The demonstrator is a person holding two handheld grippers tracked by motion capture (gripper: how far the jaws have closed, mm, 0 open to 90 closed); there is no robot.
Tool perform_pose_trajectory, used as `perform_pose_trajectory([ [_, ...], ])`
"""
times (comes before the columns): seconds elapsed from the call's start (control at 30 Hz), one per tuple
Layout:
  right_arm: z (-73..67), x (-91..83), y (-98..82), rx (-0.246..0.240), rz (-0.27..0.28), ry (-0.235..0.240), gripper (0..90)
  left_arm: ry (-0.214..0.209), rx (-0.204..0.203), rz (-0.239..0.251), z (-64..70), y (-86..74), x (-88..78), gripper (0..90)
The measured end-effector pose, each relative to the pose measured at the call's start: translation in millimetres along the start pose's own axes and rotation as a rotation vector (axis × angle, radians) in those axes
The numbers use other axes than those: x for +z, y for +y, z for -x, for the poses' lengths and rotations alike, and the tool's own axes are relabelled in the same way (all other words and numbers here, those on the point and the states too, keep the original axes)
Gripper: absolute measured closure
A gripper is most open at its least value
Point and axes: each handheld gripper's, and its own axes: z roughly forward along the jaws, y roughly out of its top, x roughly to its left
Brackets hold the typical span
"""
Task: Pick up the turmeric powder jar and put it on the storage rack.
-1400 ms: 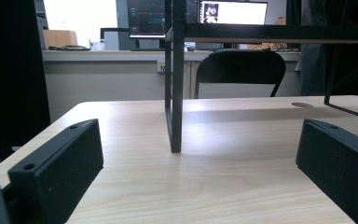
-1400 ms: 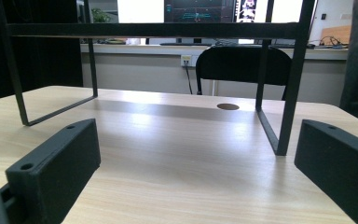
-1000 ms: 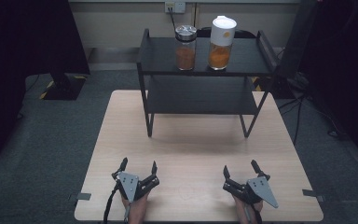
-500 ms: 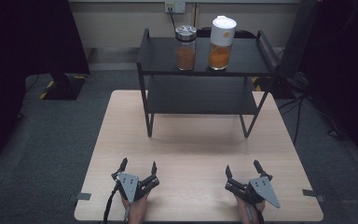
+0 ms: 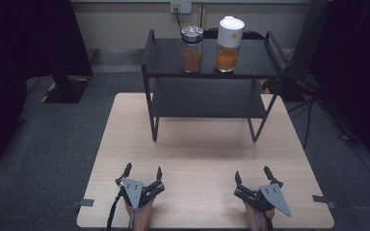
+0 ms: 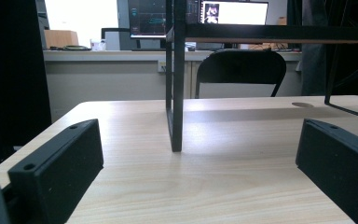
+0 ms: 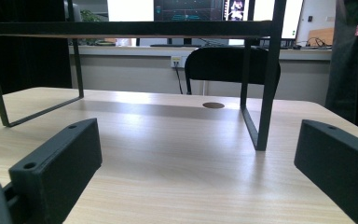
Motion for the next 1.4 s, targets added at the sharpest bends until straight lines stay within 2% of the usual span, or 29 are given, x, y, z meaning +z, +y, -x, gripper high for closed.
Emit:
perform_pose_trajectory([
  [0.13, -3.6, -0.8, -1.4, 0.005, 0.008, -0.022, 0.0, 0.000, 0.000, 0.000, 0.0, -0.1, 0.0, 0.2],
  [0.4, -6.1, -0.2, -0.2, -0.002, 0.001, -0.033, 0.0, 0.000, -0.001, 0.001, 0.0, -0.2, -0.1, 0.1],
  [1.4, -4.3, -0.1, 0.0, 0.001, 0.000, -0.025, 0.0, -0.010, 0.000, 0.001, -1.7, -0.1, -0.1, 0.1],
])
